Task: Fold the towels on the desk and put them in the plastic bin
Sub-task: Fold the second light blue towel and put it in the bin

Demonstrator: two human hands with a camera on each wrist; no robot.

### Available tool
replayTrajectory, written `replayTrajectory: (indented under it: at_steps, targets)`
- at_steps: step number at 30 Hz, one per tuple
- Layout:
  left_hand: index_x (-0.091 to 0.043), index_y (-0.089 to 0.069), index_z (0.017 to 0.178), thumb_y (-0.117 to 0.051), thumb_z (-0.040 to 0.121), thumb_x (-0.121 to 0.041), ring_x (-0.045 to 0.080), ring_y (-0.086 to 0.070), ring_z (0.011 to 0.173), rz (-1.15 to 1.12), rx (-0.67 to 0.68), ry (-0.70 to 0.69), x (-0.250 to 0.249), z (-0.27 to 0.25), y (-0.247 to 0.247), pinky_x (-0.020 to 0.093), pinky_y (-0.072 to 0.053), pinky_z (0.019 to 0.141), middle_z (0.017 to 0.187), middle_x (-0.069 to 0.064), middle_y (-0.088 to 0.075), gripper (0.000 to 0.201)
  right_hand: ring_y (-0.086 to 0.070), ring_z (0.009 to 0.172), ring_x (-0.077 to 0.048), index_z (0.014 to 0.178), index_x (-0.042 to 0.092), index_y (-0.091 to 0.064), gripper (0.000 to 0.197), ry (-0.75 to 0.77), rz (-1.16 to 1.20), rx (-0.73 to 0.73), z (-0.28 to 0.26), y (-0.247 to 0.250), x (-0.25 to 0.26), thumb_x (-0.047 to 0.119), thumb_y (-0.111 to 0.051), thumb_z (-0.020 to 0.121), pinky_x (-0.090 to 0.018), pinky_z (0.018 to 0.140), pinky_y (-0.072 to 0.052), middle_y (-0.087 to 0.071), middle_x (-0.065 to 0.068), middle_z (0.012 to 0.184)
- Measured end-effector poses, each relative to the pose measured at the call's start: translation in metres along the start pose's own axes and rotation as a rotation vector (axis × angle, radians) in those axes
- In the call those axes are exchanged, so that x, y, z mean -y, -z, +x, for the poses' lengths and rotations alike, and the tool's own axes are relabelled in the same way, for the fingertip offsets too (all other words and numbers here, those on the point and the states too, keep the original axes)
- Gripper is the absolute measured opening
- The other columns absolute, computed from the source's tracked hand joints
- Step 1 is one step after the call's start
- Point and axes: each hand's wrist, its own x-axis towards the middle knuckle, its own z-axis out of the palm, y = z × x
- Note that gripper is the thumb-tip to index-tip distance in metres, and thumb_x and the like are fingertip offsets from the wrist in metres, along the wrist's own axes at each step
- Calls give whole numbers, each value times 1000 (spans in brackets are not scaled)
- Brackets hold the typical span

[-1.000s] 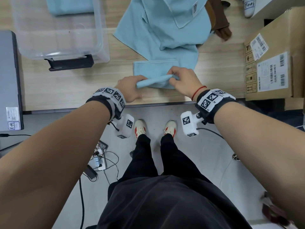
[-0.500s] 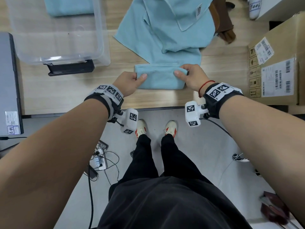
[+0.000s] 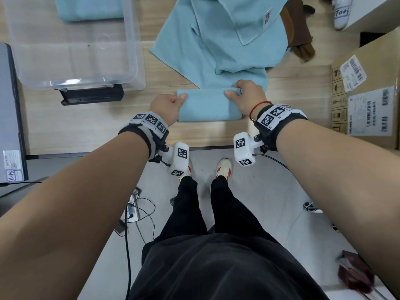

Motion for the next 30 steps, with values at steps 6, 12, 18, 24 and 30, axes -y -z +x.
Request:
replayTrajectory:
  at_steps: [6,12,18,24,30]
  targets:
    - [-18,-22,55,-41,99,-48,16,-25,48,132,12,15,-7,8,1,30,-19,48,53,-1,-25,57,-53,87,-26,109,13,-56,38,-49,-67,-93,-3,-5,6,45,-60,90,-32,73,-41,-59,-6,94]
    - [-17,-24,53,-40,100,-45,17,-27,46,148,9,51,-10,10,1,30,-19,47,51,0,-27,57,-54,101,-32,111,11,-57,28,537,-295,-435,-23,-16,31,25,-54,87,-42,81,-45,-57,-11,114]
    - [-16,-28,52,-43,99,-45,17,-31,47,117,-10,67,-11,10,0,31,-22,47,51,0,-32,58,-5,151,-21,155,17,-13,70,571,-568,59,-38,-55,16,52,-33,98,-48,121,-7,-7,-3,164]
    - [-17,-25,53,-40,100,-46,17,-29,47,141,8,61,-11,11,0,30,-21,48,52,-1,-28,57,7,151,-19,156,14,3,75,453,-607,65,-29,-37,-18,59,-15,98,-50,120,-1,7,-3,164]
    - [-9,-53,105,-58,88,-39,24,-57,95,79,-118,97,-17,14,-8,32,-44,79,102,4,-61,35,10,150,-20,155,13,5,76,427,-632,65,-31,-38,-17,58,-19,98,-50,120,2,10,-4,163]
